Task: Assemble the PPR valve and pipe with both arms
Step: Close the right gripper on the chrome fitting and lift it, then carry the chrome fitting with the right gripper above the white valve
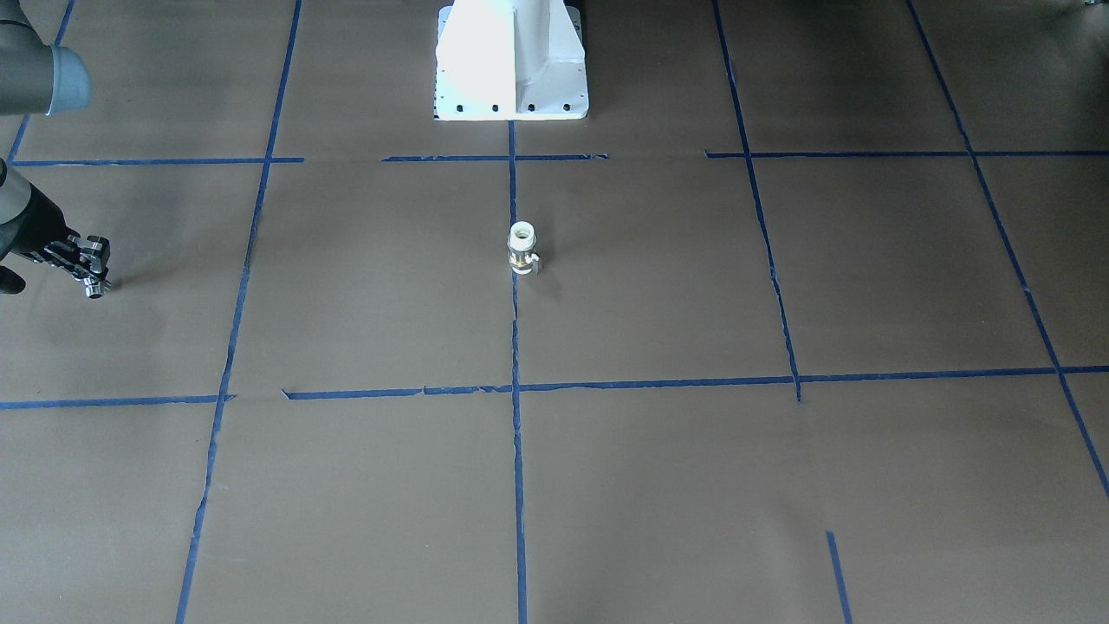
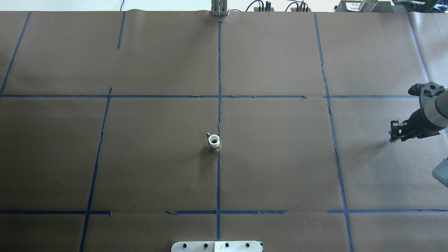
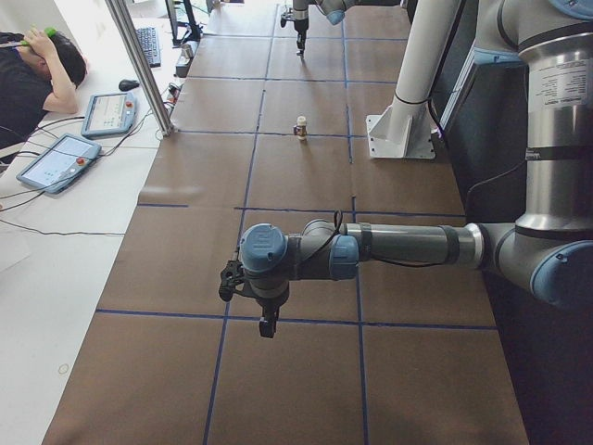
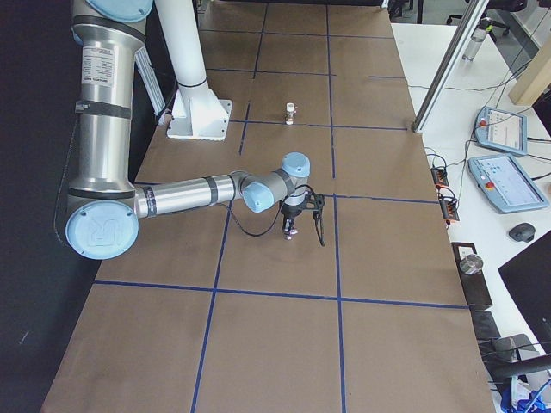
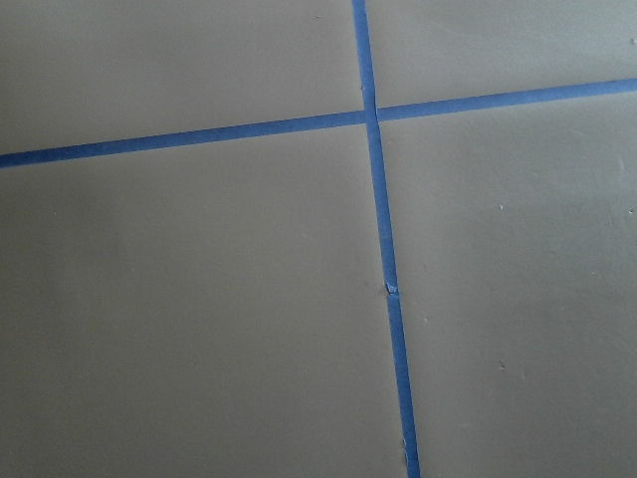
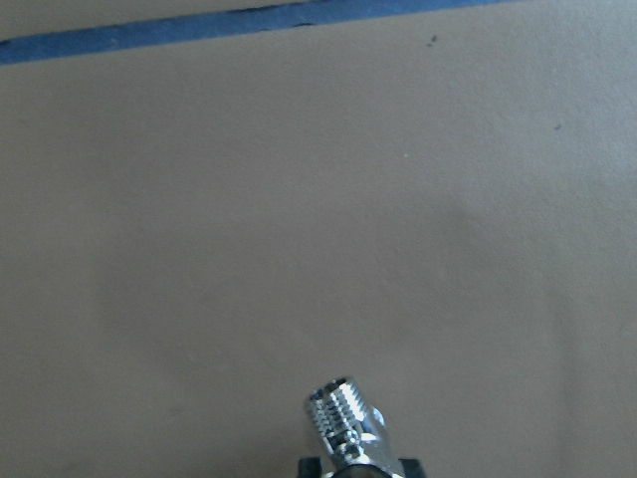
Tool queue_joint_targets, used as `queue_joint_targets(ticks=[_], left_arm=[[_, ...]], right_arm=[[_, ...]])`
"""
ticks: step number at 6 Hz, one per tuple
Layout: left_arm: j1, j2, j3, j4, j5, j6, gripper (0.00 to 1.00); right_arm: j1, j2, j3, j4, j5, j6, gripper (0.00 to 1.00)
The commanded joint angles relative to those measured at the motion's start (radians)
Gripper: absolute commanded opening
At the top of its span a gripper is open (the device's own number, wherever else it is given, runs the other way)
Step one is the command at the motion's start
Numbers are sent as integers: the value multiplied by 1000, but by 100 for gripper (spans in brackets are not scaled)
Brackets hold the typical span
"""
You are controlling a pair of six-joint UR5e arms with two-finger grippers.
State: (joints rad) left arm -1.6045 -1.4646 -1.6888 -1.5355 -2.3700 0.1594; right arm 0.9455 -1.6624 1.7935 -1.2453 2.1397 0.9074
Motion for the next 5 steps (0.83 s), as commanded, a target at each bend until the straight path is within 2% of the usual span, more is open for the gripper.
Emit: queue_joint_targets(ticks=[1,2,4,5], left_arm=[[0,0,0,0,0,-3,100],[2,0,0,0,0,-3,100],[2,-3,-3,-8,0,-46,100],[2,-3,-6,-11,0,-47,100]], right_arm=[[16,30,103,-63,9,14,0],[18,144,169,-238,8,103,0],[13,399,179,-525,9,171,0],[-3,470,175,-578,8,230,0]])
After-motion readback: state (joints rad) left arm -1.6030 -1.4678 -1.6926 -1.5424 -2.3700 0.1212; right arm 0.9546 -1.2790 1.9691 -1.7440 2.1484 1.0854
